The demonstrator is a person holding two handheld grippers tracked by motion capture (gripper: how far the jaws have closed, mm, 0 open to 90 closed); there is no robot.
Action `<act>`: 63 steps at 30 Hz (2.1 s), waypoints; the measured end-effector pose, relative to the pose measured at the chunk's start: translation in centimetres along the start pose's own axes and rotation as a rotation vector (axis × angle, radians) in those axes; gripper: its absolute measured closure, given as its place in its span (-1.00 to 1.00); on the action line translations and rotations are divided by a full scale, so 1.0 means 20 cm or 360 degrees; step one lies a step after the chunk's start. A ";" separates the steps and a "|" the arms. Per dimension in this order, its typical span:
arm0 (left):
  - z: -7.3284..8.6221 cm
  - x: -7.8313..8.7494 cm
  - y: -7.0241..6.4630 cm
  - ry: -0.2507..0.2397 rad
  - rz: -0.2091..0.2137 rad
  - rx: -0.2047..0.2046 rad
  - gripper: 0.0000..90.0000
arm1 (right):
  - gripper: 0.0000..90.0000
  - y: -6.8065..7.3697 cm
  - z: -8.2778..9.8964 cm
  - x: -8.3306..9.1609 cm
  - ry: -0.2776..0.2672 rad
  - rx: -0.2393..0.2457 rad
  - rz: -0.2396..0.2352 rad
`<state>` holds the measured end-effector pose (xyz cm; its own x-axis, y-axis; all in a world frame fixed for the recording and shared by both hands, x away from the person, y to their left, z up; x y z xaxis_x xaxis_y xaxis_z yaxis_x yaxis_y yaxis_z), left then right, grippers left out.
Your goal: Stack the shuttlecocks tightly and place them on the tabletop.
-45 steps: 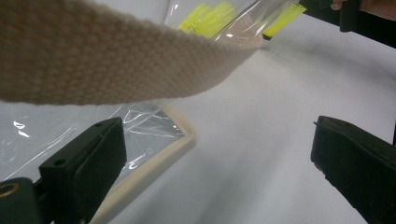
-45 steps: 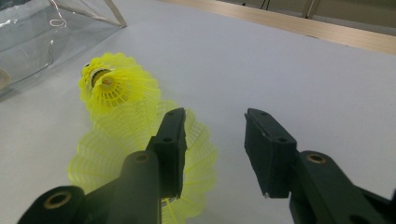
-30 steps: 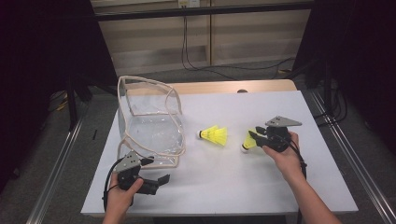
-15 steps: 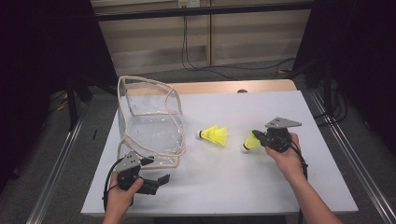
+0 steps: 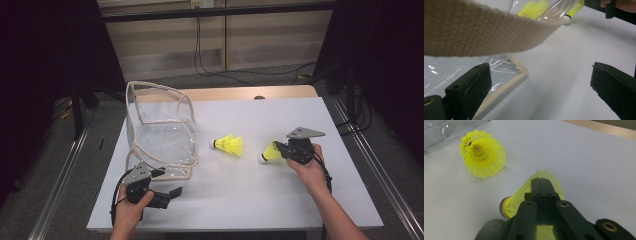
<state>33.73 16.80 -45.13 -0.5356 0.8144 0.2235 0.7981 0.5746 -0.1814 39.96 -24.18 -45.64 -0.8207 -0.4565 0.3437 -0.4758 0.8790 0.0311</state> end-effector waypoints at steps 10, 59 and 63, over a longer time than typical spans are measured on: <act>0.00 0.00 0.00 0.0001 -0.0001 -0.0001 -0.92 | 1.00 -0.01 0.04 0.03 0.0016 -0.0001 0.0003; 0.00 -0.01 -0.02 0.0009 0.0002 -0.0007 -0.92 | 1.00 -0.06 0.07 0.10 -0.0011 -0.0042 0.0019; 0.00 -0.01 -0.02 0.0007 0.0003 -0.0005 -0.92 | 1.00 -0.07 0.08 0.10 -0.0005 -0.0043 0.0026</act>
<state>33.54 16.51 -45.07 -0.5325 0.8152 0.2276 0.8000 0.5726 -0.1792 38.45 -26.57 -46.38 -0.8293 -0.4425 0.3413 -0.4539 0.8896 0.0507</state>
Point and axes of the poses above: each handheld gripper's, and its own axes: x roughly backward along the jaws, z roughly out of its underside, y roughly to its left, the point moved 5 cm from there along -x, roughly forward along the jaws, and after that the axes turned 15 degrees about -y, right-handed, at the moved point
